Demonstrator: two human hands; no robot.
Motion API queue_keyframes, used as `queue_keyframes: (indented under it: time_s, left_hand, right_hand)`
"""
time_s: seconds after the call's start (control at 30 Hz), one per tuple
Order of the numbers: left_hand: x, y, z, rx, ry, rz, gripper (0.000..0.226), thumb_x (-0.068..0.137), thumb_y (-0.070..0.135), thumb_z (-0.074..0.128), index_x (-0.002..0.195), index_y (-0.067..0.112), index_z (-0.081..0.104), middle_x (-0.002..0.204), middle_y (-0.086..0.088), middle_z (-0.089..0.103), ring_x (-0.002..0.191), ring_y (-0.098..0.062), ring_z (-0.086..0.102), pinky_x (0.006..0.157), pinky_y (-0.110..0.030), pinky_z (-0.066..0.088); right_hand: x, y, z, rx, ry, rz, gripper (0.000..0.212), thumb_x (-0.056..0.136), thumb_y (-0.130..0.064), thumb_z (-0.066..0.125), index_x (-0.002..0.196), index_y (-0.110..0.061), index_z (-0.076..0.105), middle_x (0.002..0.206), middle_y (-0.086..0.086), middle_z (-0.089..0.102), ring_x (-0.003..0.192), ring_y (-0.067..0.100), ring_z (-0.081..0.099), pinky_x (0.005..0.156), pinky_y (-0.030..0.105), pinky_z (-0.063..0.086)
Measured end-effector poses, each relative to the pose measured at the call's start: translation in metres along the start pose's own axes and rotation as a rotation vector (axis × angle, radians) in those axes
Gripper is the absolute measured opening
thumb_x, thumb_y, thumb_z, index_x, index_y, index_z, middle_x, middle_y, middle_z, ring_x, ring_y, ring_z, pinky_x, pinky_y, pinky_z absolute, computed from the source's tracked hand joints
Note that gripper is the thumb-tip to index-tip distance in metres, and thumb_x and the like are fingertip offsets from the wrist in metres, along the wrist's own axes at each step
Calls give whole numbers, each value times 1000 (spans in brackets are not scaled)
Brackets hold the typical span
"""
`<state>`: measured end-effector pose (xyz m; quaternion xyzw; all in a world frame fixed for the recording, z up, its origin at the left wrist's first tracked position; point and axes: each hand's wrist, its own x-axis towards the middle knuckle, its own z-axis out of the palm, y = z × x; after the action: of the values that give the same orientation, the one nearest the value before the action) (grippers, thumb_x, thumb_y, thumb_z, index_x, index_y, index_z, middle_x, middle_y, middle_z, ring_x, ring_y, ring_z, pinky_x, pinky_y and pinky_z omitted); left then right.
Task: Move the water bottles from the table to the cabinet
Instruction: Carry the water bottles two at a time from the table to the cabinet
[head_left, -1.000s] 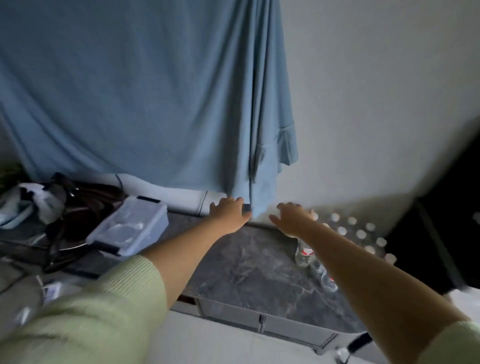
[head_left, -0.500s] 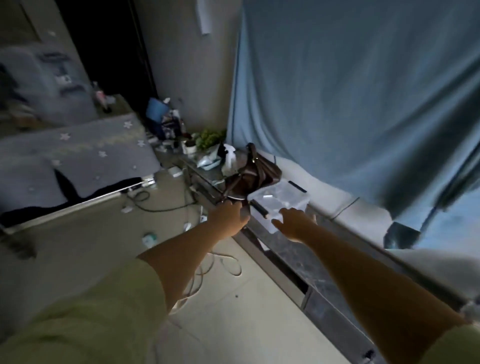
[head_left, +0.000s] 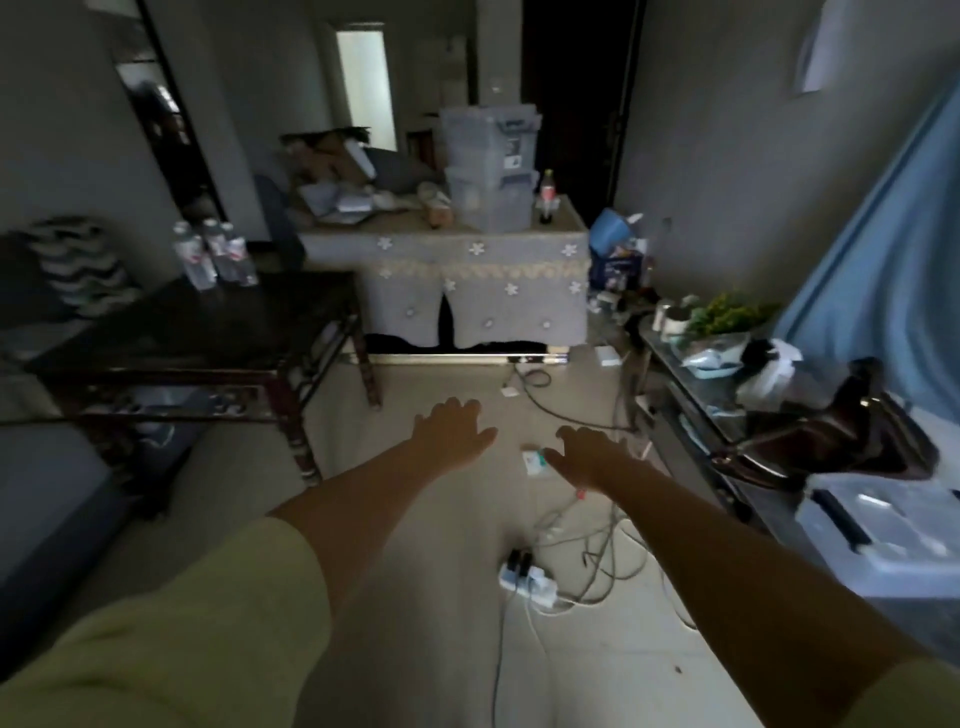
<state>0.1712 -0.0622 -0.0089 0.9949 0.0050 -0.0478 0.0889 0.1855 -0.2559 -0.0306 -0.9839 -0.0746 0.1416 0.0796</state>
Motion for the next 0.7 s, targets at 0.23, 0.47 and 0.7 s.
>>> queue_keyframes:
  time_s: [0.23,0.47,0.7]
  left_hand:
    - [-9,-111,-14,-49,-11,-248,57,98,49,39,145,18,33,148,-11,35,136,-30,37,111,-45,32]
    - [19,-174,-28,-61,-22,-435,52,97,51,40,138,19,40,142,-11,44,130,-31,44,106,-48,38]
    - [37,-212,-40,-117,23,-525,54,98,48,40,143,18,38,144,-9,43,130,-29,44,108,-48,37]
  right_hand:
    - [50,-121,0,-96,-37,-254,54,101,-49,32,145,-19,38,143,9,48,131,28,46,111,49,26]
    - [124,-183,-3,-144,-142,-385,51,102,-44,33,146,-18,36,144,11,46,132,29,43,113,49,25]
    - [200,-236,-13,-216,-161,-464,55,101,-47,32,149,-19,31,151,10,39,139,30,36,115,52,23]
